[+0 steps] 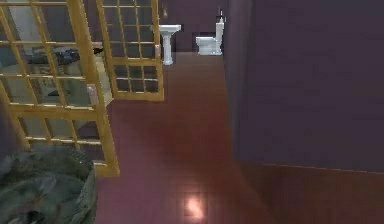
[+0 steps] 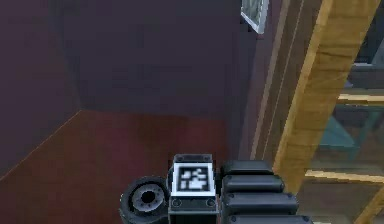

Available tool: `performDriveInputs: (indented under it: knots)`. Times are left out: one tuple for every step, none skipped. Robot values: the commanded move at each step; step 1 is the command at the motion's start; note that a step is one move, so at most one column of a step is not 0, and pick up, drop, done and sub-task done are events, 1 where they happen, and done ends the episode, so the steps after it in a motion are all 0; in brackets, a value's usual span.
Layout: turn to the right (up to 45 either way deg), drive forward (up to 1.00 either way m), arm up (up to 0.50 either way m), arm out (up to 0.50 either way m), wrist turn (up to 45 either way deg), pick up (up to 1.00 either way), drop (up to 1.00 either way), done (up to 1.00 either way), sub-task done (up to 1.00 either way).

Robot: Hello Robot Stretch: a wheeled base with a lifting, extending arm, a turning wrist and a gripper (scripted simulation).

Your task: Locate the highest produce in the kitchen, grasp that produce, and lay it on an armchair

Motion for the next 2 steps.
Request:
performDriveInputs:
  knots:
    - [0.0, 1.00, 0.00, 0.00, 0.0, 0.00, 0.00, 0.00, 0.00]
    - [-3.0, 0.00, 0.00, 0.00, 0.0, 0.00, 0.00, 0.00, 0.00]
